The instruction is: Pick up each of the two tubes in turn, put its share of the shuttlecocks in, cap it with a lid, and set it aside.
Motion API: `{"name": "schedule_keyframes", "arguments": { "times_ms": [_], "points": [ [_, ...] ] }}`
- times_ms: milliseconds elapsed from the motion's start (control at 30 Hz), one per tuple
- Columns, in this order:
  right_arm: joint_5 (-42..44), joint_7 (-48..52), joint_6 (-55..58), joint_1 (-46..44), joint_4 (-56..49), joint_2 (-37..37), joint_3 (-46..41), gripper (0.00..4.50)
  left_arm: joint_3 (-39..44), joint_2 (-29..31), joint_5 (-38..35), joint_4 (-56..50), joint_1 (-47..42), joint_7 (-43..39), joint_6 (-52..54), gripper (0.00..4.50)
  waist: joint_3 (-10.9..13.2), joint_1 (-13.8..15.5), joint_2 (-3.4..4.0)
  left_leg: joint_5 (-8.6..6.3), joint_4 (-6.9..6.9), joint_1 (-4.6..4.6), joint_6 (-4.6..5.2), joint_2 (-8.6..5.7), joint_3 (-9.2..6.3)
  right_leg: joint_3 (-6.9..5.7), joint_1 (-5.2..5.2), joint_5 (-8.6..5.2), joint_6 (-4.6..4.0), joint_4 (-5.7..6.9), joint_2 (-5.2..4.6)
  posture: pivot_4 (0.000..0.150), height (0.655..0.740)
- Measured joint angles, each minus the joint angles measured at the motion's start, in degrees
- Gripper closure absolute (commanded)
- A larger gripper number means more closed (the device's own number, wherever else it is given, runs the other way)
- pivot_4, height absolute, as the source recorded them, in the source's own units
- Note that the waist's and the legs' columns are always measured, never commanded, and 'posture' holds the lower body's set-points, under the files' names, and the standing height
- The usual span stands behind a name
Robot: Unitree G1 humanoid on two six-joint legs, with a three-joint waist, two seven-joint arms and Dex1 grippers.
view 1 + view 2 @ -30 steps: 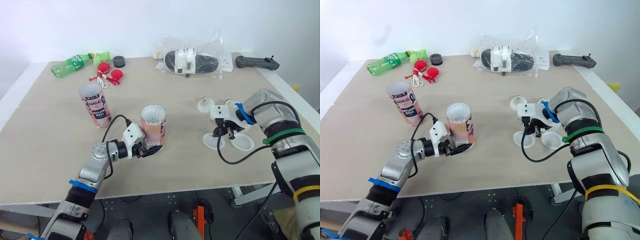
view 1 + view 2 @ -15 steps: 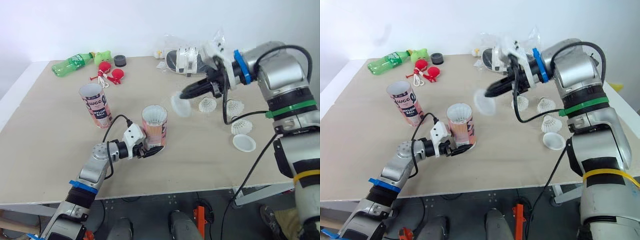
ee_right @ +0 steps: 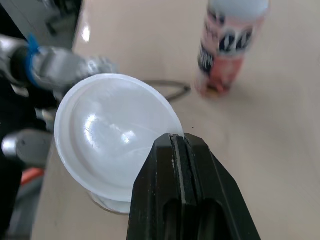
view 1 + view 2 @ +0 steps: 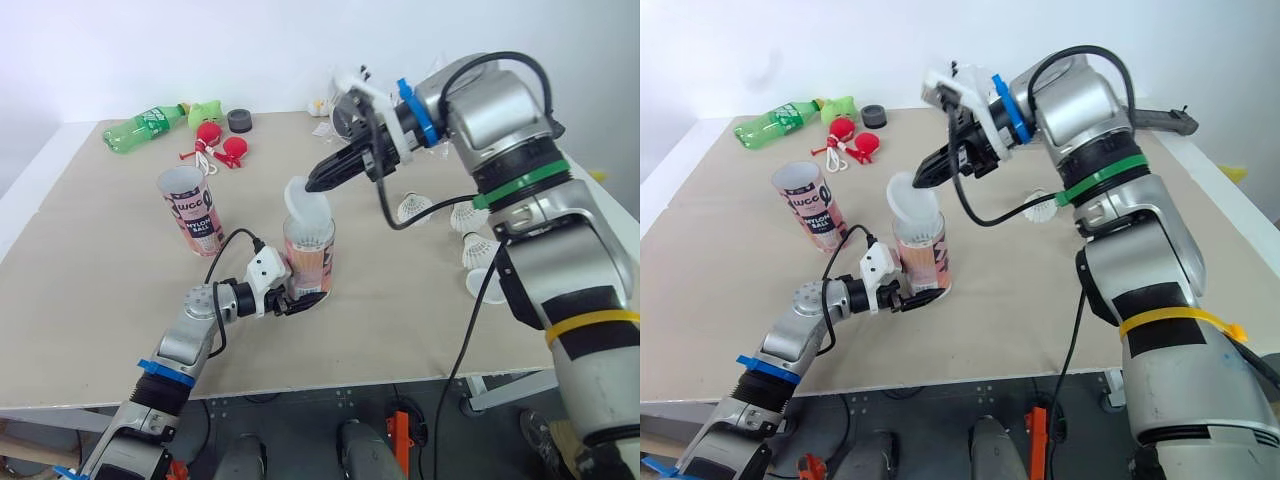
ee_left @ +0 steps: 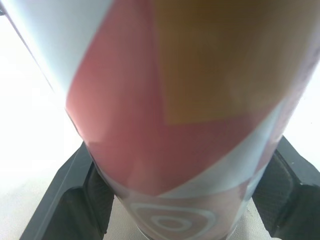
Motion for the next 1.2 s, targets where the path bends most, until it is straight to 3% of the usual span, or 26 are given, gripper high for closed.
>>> {"name": "schedule_keyframes", "arguments": {
  "times_ms": [1200],
  "points": [
    [2.6, 0.1, -11.2, -5.8, -0.9, -2.4, 21.0, 4.43, -1.1, 0.0, 1.6, 0.5, -1.0, -0.5, 0.3, 1.37, 0.0, 0.1, 0.0, -0.01, 0.0, -0.03, -0.02, -0.01, -0.06, -0.05, 0.04, -0.05, -0.01, -0.03, -0.03, 0.15, 0.74]
  ]
}}
